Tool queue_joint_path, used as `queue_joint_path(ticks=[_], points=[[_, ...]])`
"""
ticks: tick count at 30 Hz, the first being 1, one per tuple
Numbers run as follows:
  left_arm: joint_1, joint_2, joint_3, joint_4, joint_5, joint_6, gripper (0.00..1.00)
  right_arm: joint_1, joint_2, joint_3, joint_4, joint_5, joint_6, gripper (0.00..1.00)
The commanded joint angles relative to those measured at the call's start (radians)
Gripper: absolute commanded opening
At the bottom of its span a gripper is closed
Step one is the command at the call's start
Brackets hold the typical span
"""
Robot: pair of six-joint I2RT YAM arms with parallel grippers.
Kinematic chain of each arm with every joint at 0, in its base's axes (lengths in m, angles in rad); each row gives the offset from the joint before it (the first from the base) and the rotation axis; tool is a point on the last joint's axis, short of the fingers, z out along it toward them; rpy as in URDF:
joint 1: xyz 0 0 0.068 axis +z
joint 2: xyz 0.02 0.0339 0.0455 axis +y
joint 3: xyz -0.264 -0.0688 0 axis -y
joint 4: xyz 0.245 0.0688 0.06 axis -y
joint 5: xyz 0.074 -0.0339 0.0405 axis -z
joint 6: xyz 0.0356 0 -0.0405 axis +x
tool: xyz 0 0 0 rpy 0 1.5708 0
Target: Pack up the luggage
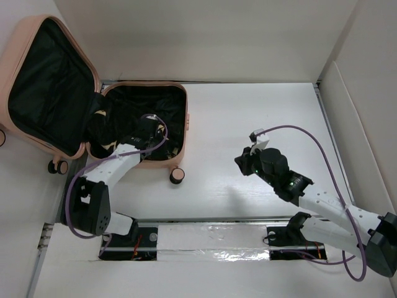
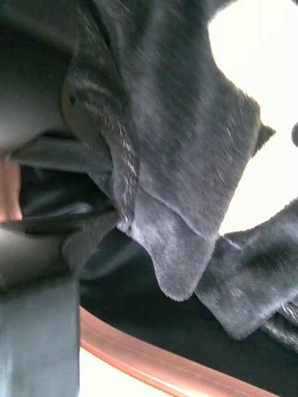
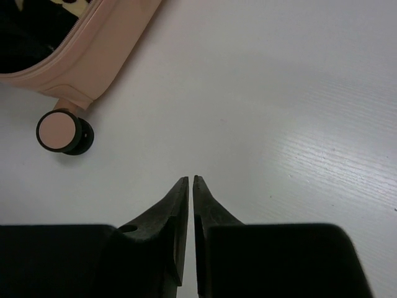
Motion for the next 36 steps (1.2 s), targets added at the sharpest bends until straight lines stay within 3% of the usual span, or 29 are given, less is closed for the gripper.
queue_joint_path(ticks=[1,4,5,8,9,10,13,14,17,18,20,22,24,26,28,29,32,36], points=[[0.004,0.014,0.087,0.008,0.008,-0.017,0.3,0.007,-0.031,0.029,0.05,0.0,0.001,0.15],[0.013,-0.069,0.197,-0.013,-0.098,-0.026,0.53,0.007,-0.04,0.03,0.048,-0.012,-0.008,0.23],[0.013,-0.092,0.258,-0.029,-0.133,-0.026,0.65,0.007,-0.048,0.032,0.045,-0.029,-0.011,0.24],[0.062,-0.193,0.339,-0.09,-0.33,-0.026,0.86,0.018,-0.066,0.04,0.03,-0.058,-0.023,0.25],[0.103,-0.251,0.336,-0.095,-0.369,-0.032,0.86,0.03,-0.074,0.04,0.024,-0.056,-0.025,0.24],[0.213,-0.283,0.325,-0.09,-0.373,-0.043,0.85,0.041,-0.083,0.041,0.012,-0.055,-0.028,0.21],[0.368,-0.429,0.224,-0.046,-0.42,-0.043,0.55,0.041,-0.126,0.027,0.013,-0.041,-0.028,0.03],[0.451,-0.463,0.154,-0.033,-0.437,-0.034,0.38,0.041,-0.136,0.024,0.01,-0.035,-0.022,0.0],[0.502,-0.567,0.028,-0.05,-0.621,-0.067,0.14,0.041,-0.18,0.024,-0.012,0.013,-0.011,0.0],[0.502,-0.601,-0.004,-0.047,-0.705,-0.082,0.1,0.041,-0.194,0.021,-0.039,0.025,-0.01,0.0],[0.547,-0.604,-0.073,-0.001,-0.727,-0.081,0.05,0.041,-0.223,0.003,-0.029,0.025,-0.013,0.0],[0.666,-0.519,-0.074,0.011,-0.712,-0.078,0.06,0.03,-0.222,-0.003,-0.025,0.011,-0.011,0.0],[0.749,-0.386,-0.037,-0.03,-0.698,-0.116,0.15,0.03,-0.206,-0.005,-0.025,-0.012,-0.013,0.0],[0.858,-0.333,0.027,-0.069,-0.648,-0.127,0.33,0.021,-0.174,0.003,-0.025,-0.017,-0.016,0.03],[0.887,-0.342,0.046,-0.037,-0.621,-0.104,0.48,0.021,-0.157,0.007,-0.025,-0.032,-0.017,0.09],[0.887,-0.354,0.063,-0.018,-0.624,-0.086,0.63,0.021,-0.14,0.006,0.008,-0.039,-0.02,0.16],[0.845,-0.308,0.165,-0.032,-0.597,-0.061,0.69,0.021,-0.113,0.015,0.019,-0.084,-0.031,0.3],[0.777,-0.276,0.239,-0.007,-0.61,-0.026,0.7,0.03,-0.076,0.027,0.025,-0.115,-0.037,0.37]])
